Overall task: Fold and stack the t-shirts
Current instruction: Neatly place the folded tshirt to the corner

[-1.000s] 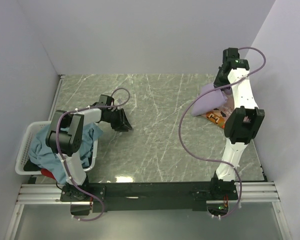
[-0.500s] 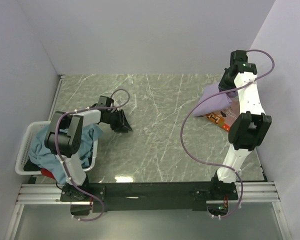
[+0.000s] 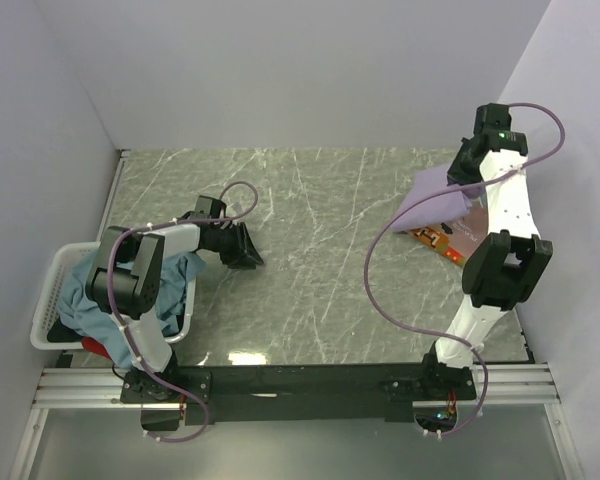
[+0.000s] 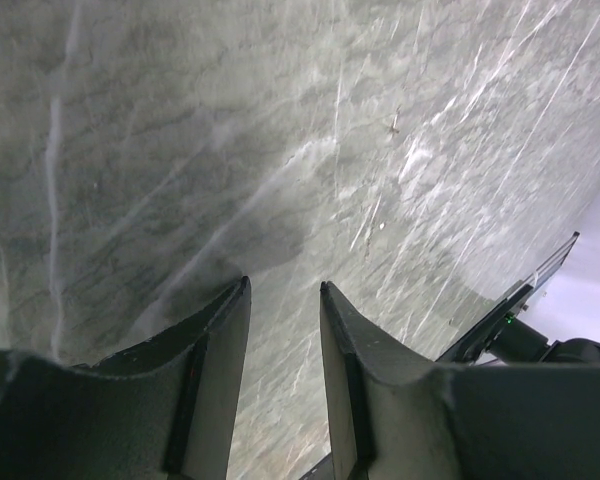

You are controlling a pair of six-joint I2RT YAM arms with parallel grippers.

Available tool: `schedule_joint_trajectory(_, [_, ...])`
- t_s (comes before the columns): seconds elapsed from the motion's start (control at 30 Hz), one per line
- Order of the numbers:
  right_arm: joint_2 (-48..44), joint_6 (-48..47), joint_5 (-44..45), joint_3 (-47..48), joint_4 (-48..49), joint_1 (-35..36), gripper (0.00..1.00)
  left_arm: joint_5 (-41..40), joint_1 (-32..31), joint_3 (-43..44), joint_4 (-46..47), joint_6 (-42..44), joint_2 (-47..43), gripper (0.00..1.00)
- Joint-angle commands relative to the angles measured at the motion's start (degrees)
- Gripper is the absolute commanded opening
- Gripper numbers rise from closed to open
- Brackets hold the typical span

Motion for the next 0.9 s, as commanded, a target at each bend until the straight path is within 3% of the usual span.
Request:
schedule_joint_trajectory(0.0, [-4.33, -0.56, -0.24, -1.34, 4.05, -1.71, 0.0, -1.27, -0.21, -1.41, -0.72, 0.15, -1.84, 0.41])
schedule_joint_trajectory(0.4, [-2.39, -3.02, 4.32, -9.87, 9.23, -5.23, 0.0, -2.06, -0.57, -1.15, -2.13, 0.23, -3.51, 0.41])
schedule_joint_trajectory(0.67, [-2.92, -1.97, 14.94, -13.56, 10.82, -6.11, 0.01, -2.93, -0.65, -1.24, -2.92, 0.41, -4.47, 0.42])
schedule_joint_trajectory(0.73, [-2.48, -0.65, 18.02, -13.65, 9.69, -6.02, 0.1, -3.55, -0.74, -0.97, -3.09, 0.5, -5.09, 0.43])
schedule_joint_trajectory(0.77, [-2.57, -0.04, 21.43, -13.74, 9.07, -6.02, 0.21, -4.25, -0.74, -0.62, -3.27, 0.59, -5.96, 0.43])
schedule_joint_trajectory(0.87, [-5.37, 1.11, 25.84, -15.66, 8.8, -6.11, 0.31, -5.65, -0.92, 1.22, -4.5, 0.59, -8.33, 0.45])
